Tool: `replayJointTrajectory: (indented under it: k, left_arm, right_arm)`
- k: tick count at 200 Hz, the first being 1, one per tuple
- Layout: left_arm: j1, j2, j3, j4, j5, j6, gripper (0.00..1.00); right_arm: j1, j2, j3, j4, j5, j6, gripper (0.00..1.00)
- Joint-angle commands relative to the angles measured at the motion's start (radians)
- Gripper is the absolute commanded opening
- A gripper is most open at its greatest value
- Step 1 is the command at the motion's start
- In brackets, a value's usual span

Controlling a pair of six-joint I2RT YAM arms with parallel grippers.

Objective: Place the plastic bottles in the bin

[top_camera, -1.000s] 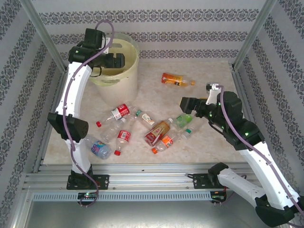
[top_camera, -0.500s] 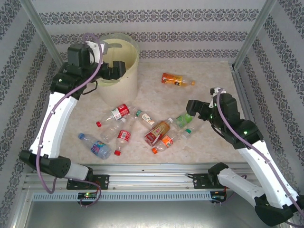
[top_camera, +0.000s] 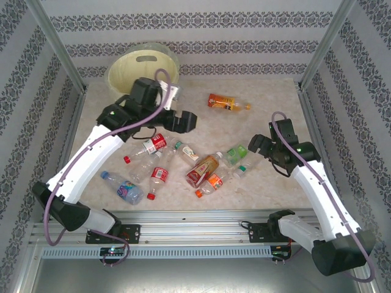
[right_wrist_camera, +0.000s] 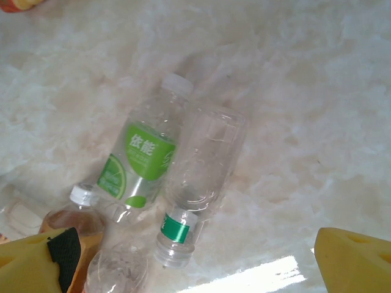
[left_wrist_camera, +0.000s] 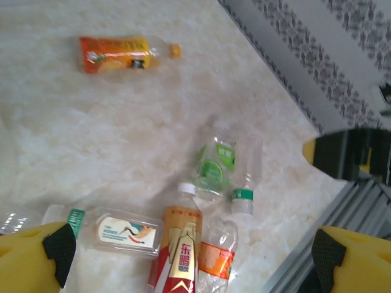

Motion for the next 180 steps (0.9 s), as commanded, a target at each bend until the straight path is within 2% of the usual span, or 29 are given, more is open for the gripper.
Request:
replayJointTrajectory:
  k: [1, 19, 37, 60, 78, 92, 131, 180]
  left_arm:
    - [-0.056, 0.028, -0.034, -0.032, -0.051, 0.059, 1.00]
    - [-0.089, 0.062, -0.042, -0.039, 0.022, 0.091, 1.00]
    - [-0.130, 0.072, -0.064, -0.022, -0.019, 0.088, 1.00]
    - [-0.161, 0.049, -0.136, 0.054, -0.006, 0.087, 1.00]
    - [-0.163, 0.047, -0.188, 0.127, 0.127, 0.074, 1.00]
    - [-0.169, 0.064, -0.199, 0.146, 0.185, 0.057, 1.00]
    - [-0.197, 0.052, -0.230, 0.164, 0.115, 0.066, 1.00]
    - [-0.201, -0.006, -0.256, 0.203, 0.150, 0.076, 1.00]
  right_arm:
    - [-0.026, 0.028, -0.028, 0.039, -0.049, 0.032, 0.98]
    - [-0.040, 0.056, -0.047, 0.076, -0.056, 0.035, 0.98]
    - [-0.055, 0.090, -0.068, 0.112, -0.081, 0.035, 0.98]
    - [-0.065, 0.147, -0.079, 0.136, -0.086, 0.041, 0.98]
    - [-0.073, 0.193, -0.082, 0.152, -0.091, 0.047, 0.98]
    - [-0.076, 0.224, -0.084, 0.169, -0.093, 0.054, 0.98]
    - [-0.082, 0.285, -0.095, 0.220, -0.089, 0.082, 0.95]
    - [-0.088, 0.365, -0.115, 0.281, -0.088, 0.109, 0.86]
